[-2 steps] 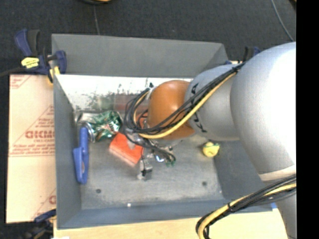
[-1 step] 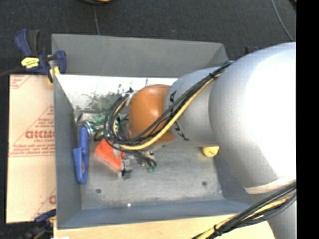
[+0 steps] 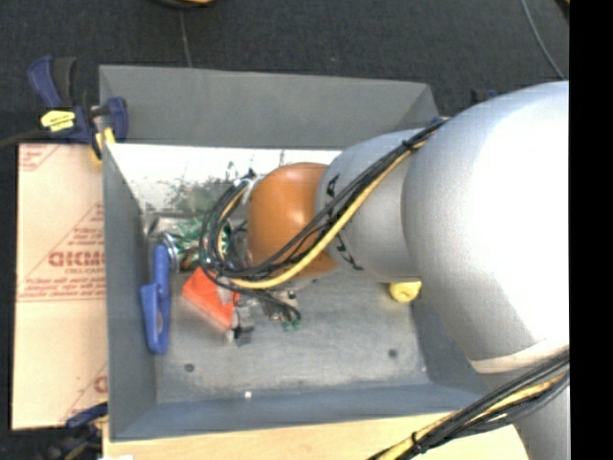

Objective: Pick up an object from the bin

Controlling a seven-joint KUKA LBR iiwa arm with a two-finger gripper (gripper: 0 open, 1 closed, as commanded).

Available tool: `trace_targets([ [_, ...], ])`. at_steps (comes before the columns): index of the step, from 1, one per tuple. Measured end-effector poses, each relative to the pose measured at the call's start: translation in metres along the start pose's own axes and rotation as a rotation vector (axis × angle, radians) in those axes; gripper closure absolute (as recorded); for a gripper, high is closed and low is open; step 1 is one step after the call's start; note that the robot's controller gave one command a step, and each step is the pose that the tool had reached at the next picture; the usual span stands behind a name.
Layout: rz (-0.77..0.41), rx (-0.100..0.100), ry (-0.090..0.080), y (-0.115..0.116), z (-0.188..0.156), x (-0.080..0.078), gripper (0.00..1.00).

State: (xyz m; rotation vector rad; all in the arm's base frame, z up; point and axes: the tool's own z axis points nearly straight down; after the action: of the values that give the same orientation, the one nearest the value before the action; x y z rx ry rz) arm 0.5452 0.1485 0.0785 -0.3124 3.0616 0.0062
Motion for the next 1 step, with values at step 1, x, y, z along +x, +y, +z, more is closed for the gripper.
trace_targets([
  [1, -0.002, 0.0, 0.0, 0.0, 0.0, 0.0, 1.0],
])
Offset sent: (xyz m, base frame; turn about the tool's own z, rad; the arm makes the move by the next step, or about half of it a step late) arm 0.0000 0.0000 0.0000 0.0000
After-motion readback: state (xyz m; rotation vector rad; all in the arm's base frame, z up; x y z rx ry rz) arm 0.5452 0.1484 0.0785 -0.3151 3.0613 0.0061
